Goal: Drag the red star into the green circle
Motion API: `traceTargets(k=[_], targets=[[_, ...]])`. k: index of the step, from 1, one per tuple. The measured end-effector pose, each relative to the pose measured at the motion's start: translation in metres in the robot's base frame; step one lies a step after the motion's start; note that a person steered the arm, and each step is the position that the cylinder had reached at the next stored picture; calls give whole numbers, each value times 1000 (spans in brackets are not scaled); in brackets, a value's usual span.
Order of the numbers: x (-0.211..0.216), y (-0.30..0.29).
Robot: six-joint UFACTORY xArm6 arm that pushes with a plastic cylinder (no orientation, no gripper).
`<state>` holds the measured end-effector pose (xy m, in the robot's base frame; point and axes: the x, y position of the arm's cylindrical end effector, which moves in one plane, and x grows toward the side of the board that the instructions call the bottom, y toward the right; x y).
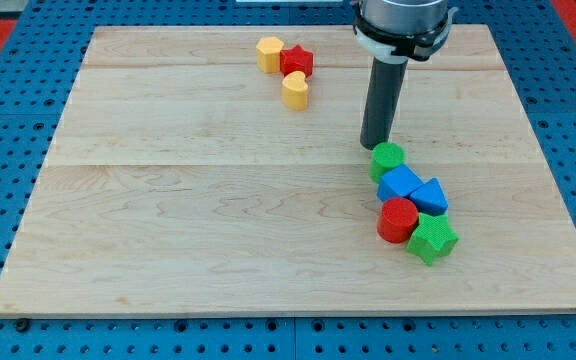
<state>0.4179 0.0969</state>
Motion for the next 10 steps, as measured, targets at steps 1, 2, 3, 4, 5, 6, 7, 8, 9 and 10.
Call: traceTargets(k=[1, 2, 3, 4, 5, 6, 7, 8, 9, 10], targets=[[-22, -5], [-102, -8], [-172, -19], [-188, -81], [-187, -139], [-168, -88], [-157, -89], [-134, -62], [-94, -71], [-62, -78]])
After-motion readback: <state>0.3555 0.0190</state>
